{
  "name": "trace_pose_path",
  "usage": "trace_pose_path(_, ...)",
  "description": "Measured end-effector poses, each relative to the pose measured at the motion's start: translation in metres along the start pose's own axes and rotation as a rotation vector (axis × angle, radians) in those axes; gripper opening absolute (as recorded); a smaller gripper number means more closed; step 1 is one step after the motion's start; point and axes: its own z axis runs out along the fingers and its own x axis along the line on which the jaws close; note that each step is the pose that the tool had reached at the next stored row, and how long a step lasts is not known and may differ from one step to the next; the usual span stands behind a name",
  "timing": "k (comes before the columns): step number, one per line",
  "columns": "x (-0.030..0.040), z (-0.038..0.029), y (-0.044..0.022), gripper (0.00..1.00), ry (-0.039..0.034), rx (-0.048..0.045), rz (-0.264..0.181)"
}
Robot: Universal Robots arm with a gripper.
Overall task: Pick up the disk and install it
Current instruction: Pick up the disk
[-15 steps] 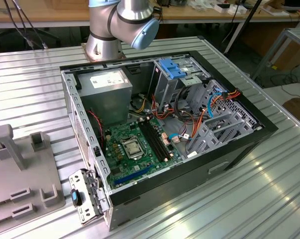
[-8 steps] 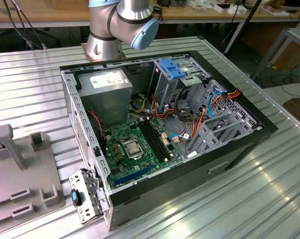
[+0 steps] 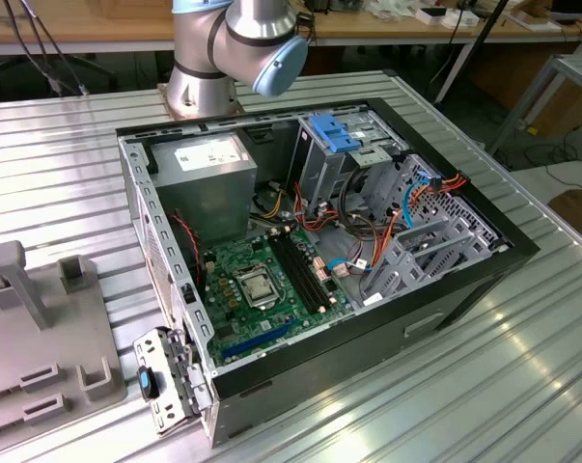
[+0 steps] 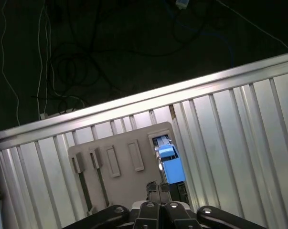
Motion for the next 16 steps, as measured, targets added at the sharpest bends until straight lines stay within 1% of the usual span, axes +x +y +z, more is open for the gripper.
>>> trace_pose_path(1, -0.0003, 0.0003, 0.0001, 0.11, -0.0012, 0.0068, 0.000)
trace_pose_path(2, -0.0003, 0.0010, 0.0001, 0.11, -0.0025, 0.0111, -0.004)
trace_pose_path(5, -0.0004, 0.0027, 0.0002, 0.11, -0.0061, 0.0195, -0.031)
trace_pose_path(7, -0.0005, 0.0039, 0.0004, 0.11, -0.0083, 0.0216, -0.068)
trace_pose_path(8, -0.0005, 0.0048, 0.0005, 0.11, -0.0112, 0.0223, -0.095)
trace_pose_path(12, -0.0007, 0.0072, 0.0004, 0.11, -0.0194, 0.0243, -0.165)
trace_pose_path(13, -0.0008, 0.0078, 0.0005, 0.11, -0.0198, 0.0246, -0.175)
trace_pose_path(16, -0.0009, 0.0090, 0.0006, 0.11, -0.0199, 0.0245, -0.176)
